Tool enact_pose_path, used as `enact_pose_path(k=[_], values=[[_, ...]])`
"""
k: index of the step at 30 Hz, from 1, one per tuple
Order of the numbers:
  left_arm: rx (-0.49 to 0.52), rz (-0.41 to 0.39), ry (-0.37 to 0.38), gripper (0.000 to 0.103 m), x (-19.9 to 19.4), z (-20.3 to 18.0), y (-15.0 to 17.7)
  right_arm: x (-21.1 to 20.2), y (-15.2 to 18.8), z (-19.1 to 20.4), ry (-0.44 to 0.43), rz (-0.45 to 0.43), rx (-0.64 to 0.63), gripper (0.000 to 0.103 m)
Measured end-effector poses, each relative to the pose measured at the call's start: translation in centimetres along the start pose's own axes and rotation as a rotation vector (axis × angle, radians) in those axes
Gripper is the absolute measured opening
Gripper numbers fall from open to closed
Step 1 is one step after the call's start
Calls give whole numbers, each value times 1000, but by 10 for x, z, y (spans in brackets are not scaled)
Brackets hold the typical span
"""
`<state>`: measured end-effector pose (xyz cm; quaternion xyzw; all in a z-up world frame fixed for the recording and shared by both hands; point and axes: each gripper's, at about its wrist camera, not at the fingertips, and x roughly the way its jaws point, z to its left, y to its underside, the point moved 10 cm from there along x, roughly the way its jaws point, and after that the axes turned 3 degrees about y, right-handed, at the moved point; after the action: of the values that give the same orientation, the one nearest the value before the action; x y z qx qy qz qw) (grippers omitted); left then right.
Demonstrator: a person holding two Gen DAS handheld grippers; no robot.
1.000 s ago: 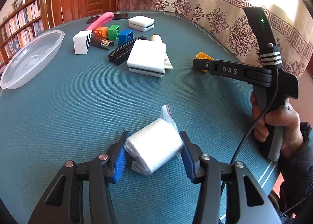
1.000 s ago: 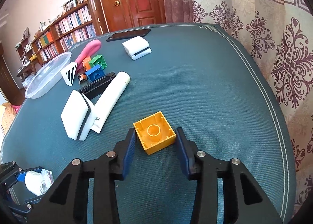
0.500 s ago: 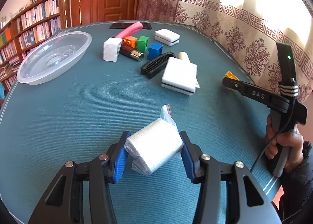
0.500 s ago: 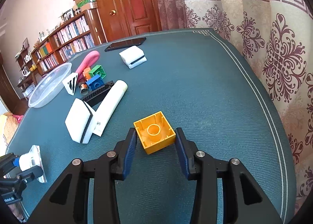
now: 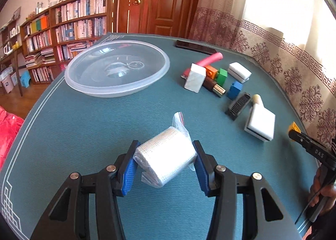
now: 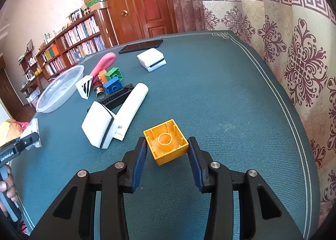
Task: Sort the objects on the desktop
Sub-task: 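Carry the roll and yellow brick into the clear bowl and open both tools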
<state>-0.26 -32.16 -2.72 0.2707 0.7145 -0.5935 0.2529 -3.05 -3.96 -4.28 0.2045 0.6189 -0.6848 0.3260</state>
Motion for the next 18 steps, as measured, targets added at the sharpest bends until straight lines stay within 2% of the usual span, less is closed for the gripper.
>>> enact_pose_path(k=[8, 18], values=[[-50, -78, -59, 54, 2, 43, -36, 0, 4, 6, -7, 21, 23, 43], [-78, -114, -72, 54, 18, 71, -67, 1, -1, 31, -32, 27, 41, 43]])
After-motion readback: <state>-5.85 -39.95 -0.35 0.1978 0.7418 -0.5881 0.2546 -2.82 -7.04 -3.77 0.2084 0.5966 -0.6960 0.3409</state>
